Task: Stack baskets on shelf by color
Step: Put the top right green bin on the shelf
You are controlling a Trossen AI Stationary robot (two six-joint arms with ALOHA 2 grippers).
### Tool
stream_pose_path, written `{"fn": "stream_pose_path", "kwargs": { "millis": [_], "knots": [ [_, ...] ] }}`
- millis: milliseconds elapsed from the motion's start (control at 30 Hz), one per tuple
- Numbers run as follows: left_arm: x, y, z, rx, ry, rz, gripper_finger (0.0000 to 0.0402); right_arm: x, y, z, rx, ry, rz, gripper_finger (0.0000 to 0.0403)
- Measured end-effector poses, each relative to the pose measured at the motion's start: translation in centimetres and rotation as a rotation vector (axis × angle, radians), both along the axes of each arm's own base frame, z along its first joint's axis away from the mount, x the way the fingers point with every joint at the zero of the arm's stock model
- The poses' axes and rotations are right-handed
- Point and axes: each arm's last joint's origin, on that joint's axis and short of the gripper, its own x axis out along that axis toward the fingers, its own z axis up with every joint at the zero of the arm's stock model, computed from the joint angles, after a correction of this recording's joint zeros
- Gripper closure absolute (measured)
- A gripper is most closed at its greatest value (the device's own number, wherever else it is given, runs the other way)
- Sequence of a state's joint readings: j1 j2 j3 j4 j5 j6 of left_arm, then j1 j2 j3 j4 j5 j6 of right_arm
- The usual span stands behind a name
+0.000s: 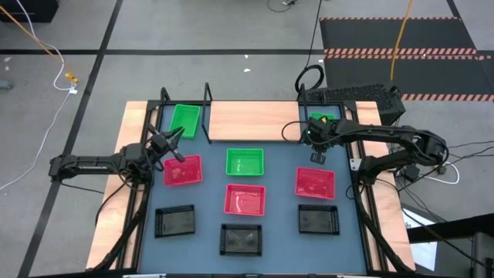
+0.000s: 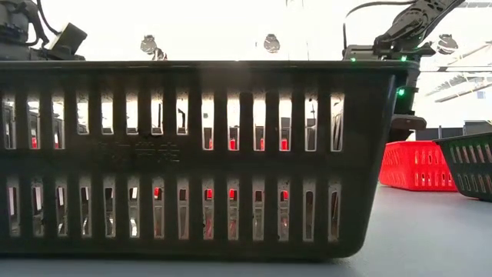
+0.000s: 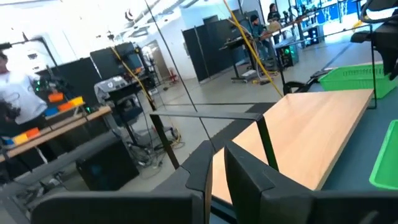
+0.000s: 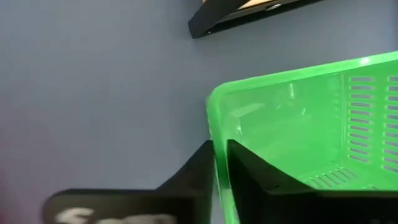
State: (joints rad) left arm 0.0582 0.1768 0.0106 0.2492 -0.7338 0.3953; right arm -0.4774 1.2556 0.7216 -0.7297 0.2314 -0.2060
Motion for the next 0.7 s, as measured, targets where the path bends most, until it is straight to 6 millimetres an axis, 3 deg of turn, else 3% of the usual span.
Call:
{"fn": "stream_pose_path", "kwargs": {
  "millis": [367, 700],
  "knots": [
    [-0.1, 0.0, 0.3, 0.081, 0.046, 0.026, 0.0355, -1.1, -0.1, 1.3, -0.183, 0.071, -0.090, 0.0397],
    [-0.2, 0.1, 0.4, 0.064, 0.032, 0.063, 0.0355, -1.9, 0.2, 7.0, -0.315, -0.116, -0.183, 0.0400]
  ]
}}
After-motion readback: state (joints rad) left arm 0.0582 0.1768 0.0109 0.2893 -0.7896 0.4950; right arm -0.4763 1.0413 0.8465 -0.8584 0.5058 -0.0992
